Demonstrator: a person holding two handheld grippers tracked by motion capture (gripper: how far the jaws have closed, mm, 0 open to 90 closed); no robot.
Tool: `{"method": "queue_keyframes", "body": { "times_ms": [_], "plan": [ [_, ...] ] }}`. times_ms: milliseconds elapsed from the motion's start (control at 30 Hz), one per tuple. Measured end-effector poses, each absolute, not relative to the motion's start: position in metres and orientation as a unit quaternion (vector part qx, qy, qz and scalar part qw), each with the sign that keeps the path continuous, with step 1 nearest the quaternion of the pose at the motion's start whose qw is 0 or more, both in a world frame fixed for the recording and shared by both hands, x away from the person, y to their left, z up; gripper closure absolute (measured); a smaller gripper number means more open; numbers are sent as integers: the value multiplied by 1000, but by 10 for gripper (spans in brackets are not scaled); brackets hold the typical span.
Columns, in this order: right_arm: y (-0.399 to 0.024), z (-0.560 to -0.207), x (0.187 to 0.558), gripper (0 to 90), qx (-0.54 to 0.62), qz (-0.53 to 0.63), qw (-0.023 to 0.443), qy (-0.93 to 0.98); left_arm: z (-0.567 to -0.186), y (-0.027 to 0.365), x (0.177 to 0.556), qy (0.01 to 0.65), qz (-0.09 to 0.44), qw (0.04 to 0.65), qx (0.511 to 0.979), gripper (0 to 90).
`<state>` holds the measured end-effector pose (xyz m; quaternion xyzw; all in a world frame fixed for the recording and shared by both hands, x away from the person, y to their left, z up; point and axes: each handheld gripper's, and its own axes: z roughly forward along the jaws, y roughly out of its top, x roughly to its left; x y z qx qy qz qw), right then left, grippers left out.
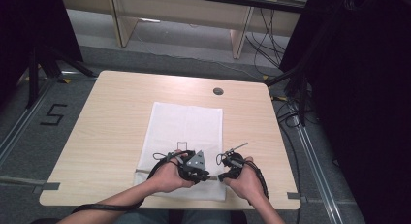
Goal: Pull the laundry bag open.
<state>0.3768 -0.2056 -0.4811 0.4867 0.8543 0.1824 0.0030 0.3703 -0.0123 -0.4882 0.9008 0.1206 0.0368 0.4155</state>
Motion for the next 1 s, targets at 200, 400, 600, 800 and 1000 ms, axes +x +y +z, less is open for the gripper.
{"method": "queue_keyframes", "body": {
  "times_ms": [200, 400, 600, 800, 1000],
  "plan": [
    [-206, -481, 377, 900, 487, 182, 3, 854, -487, -10, 370, 120, 37, 414, 902, 819],
    [-206, -481, 377, 900, 488, 183, -1, 853, -486, -9, 370, 119, 38, 414, 901, 818],
    [-206, -480, 376, 900, 488, 187, -4, 852, -485, -7, 370, 121, 38, 414, 901, 819],
    [-205, -481, 376, 900, 494, 182, -1, 850, -484, -5, 370, 119, 38, 414, 902, 818],
    [-207, -481, 377, 900, 483, 190, -5, 855, -484, -5, 370, 117, 39, 414, 902, 818]
  ]
}}
